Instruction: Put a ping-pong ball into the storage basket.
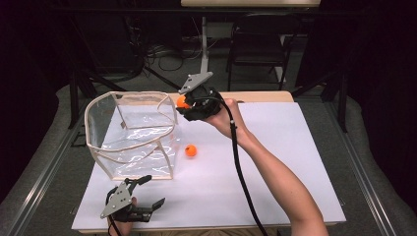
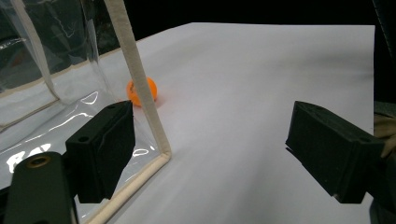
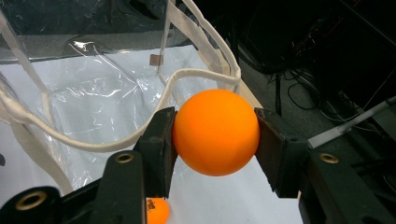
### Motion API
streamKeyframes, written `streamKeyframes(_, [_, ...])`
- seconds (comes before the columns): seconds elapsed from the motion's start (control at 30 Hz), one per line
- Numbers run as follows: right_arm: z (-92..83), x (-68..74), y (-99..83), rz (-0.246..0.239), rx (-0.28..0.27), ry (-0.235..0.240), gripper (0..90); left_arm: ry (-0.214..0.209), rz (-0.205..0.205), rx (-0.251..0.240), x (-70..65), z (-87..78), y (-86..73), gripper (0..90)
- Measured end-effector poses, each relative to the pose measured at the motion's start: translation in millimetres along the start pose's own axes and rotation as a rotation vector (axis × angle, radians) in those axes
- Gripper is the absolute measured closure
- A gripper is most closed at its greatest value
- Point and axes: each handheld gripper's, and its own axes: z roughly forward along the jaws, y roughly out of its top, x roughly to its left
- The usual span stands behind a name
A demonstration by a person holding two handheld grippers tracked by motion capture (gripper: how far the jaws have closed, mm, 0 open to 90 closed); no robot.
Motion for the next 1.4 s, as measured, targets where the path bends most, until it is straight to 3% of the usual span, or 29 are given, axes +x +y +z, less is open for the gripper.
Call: streamKeyframes(1.4, [16.1, 27.4, 32.1, -0.078, -0.036, 0.027, 50.7, -0.006, 0.000, -0.001, 1.0, 1.7, 0.7, 15.6])
